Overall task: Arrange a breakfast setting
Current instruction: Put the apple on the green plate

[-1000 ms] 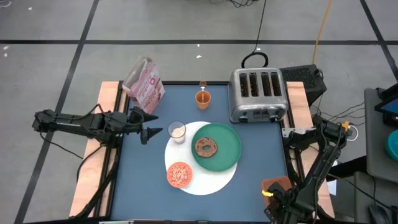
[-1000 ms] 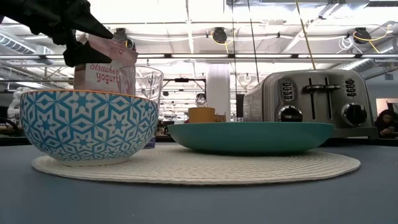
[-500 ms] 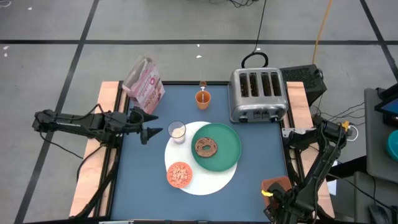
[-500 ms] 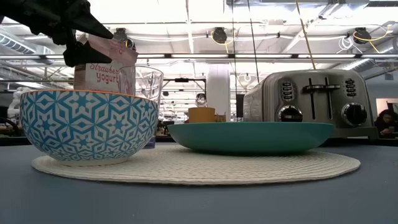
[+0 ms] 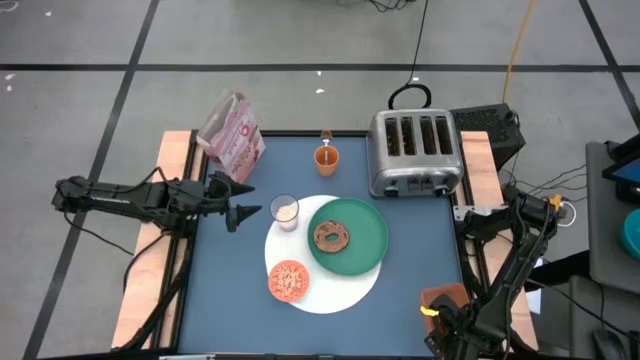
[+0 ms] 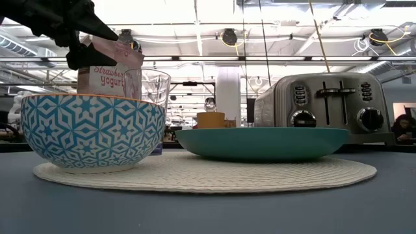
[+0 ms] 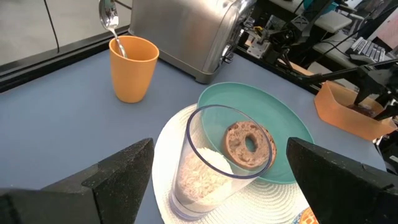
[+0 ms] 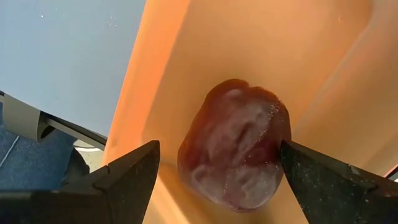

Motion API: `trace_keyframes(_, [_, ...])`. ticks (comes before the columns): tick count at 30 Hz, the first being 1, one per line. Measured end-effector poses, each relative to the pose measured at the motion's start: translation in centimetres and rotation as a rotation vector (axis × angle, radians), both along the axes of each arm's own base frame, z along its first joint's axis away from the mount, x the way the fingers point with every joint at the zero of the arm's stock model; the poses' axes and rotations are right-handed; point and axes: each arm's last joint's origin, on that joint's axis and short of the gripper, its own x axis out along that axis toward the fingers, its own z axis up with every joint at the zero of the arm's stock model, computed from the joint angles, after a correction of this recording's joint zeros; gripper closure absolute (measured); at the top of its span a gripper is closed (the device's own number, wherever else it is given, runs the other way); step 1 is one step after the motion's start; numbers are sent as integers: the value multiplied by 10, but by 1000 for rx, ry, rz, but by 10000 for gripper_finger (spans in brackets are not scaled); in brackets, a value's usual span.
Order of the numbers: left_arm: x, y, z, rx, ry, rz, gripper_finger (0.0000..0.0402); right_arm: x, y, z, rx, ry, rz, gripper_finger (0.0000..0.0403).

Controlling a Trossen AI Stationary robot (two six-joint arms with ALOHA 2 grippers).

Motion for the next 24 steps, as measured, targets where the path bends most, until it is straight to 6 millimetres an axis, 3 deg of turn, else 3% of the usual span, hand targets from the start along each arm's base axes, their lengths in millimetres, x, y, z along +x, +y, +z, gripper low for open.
trace_keyframes(14, [0,0,0,0,0,0,32,-9,-16,14,-56,45,1,78])
trace_keyframes(24, [0,0,1,-4,-8,1,32,-8,-11,15,-12,16,8,78])
